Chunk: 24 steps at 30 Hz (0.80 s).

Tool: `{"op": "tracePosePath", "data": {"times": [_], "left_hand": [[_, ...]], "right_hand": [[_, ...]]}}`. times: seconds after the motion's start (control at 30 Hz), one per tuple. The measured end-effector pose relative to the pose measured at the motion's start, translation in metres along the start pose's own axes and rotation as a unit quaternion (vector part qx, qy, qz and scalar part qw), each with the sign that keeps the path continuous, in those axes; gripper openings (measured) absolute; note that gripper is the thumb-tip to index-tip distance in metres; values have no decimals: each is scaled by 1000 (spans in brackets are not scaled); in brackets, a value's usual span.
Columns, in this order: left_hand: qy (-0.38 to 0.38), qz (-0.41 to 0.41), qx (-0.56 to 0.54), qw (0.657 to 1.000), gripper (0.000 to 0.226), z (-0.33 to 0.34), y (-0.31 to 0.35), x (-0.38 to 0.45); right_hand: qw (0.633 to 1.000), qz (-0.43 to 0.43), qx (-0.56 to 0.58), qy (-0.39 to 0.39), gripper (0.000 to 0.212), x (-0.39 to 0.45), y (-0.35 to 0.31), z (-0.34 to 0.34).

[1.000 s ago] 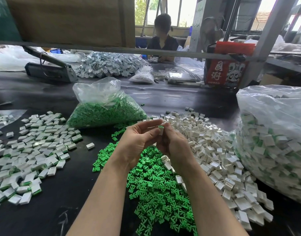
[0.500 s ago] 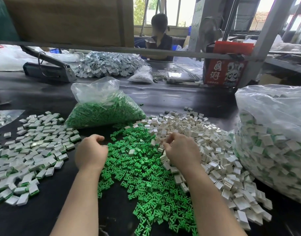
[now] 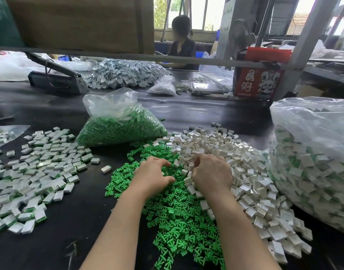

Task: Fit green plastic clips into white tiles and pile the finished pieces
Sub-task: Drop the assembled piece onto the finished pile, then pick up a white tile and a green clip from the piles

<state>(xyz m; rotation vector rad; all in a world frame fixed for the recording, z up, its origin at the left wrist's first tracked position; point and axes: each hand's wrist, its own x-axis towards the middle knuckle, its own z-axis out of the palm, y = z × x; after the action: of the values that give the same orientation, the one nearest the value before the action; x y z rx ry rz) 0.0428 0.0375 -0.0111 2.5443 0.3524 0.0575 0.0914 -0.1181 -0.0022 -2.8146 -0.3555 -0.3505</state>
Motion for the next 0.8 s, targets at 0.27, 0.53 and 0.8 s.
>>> {"op": "tracePosePath", "data": {"times": [0.27,0.53,0.8], "left_hand": [[23,63,-118,991,20,1,6,1],[95,37,-374,922,9,-1,8,5],[58,-4,-575,816,30,-9,7,3]], "right_hand": [[979,-19,203,7,14,3,-3,-5],[939,-66,338,-8,15,3,-7,-6],[974,-164,43,-153,28,-5,-20,2]]}}
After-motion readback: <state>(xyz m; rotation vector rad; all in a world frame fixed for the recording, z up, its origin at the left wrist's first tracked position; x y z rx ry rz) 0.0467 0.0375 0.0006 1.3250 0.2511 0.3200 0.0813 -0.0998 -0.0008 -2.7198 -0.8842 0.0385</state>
